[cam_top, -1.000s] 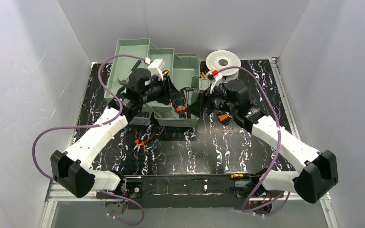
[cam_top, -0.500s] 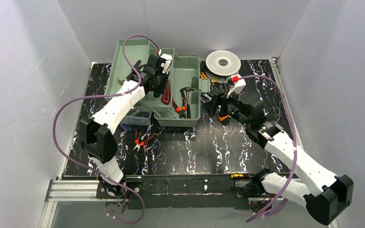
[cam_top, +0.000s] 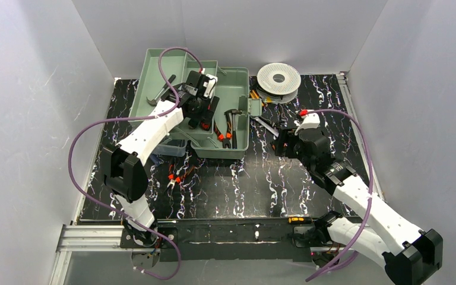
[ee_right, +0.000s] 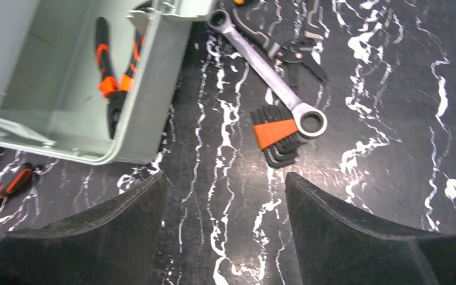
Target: Pack the tool kit
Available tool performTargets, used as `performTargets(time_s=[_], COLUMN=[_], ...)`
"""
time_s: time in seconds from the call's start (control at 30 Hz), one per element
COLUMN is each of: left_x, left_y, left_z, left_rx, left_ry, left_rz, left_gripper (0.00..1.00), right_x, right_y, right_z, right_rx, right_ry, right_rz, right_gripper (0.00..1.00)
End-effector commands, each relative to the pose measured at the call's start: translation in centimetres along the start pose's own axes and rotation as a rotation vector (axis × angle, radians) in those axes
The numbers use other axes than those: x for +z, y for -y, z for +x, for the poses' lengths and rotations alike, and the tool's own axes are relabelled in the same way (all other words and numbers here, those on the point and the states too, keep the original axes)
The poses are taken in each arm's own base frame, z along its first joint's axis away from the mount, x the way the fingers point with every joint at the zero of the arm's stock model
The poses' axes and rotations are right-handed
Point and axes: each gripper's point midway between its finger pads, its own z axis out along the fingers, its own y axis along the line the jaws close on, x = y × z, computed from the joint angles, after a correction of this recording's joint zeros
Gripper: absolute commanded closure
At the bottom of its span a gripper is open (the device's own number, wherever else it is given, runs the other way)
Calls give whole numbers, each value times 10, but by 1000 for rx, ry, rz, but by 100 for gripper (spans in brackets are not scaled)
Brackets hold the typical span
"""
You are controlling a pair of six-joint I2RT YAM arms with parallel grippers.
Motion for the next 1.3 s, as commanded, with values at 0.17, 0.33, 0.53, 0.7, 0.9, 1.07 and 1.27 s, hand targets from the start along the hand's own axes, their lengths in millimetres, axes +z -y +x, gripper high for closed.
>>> performTargets(time_s=[0.17,0.33,0.53,0.7,0.9,1.07,1.27], left_x=[-72,-92,-102,-106,-114,-131,-168], left_y=[14,30,32,40,48,58,54], left_z=[-15,1,4,-2,-17,-51,-70], left_rx=[-24,7,25,33,-52,-215,-257], left_ry=[136,209,378,403,411,427,409], left_rz=[178,290,304,351,403,481,505], left_gripper=[2,2,2,2,2,2,2], right_x=[7,18,34,38,36,34,14], right_y=[42,57,64,57,31,12,8], right_z=[23,43,54,52,7,-33,-70], right_rx=[46,55,39,37,32,33,132], right_ry=[17,28,35,-8,0,-63,-193], right_rz=[171,220,246,232,147,104,76], right_gripper=[19,19,20,20,20,20,21])
